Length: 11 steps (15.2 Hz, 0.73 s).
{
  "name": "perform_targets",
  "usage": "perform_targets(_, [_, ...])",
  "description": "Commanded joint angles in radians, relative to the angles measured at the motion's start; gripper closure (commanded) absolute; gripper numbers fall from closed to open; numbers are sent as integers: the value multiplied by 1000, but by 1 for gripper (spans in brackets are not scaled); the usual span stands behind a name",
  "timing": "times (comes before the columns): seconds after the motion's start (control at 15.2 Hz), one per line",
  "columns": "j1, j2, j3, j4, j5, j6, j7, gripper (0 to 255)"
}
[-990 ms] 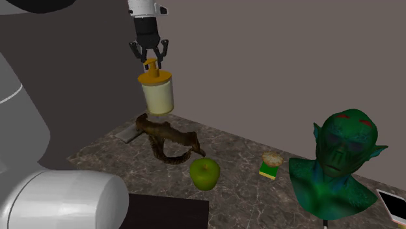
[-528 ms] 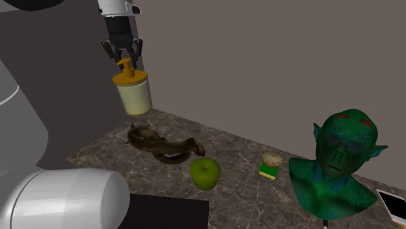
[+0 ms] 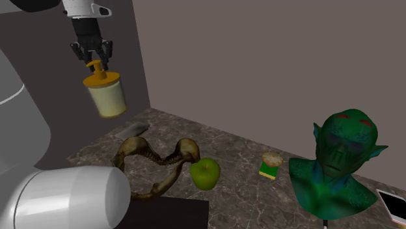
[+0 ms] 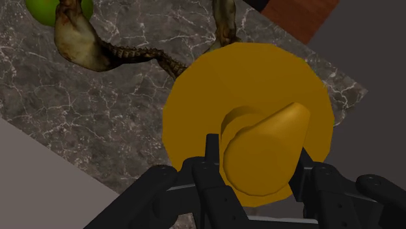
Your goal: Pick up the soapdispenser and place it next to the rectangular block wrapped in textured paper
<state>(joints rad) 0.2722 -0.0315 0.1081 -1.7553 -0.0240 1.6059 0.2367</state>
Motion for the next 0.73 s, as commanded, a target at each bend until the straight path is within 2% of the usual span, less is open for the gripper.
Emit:
perform_targets(0.0, [23,8,24,15,5,-7,48,255])
perform_targets(0.33, [89,74,89,96,9,-24,179,255])
perform_targets(0.66, [88,70,89,23,10,44,179,255])
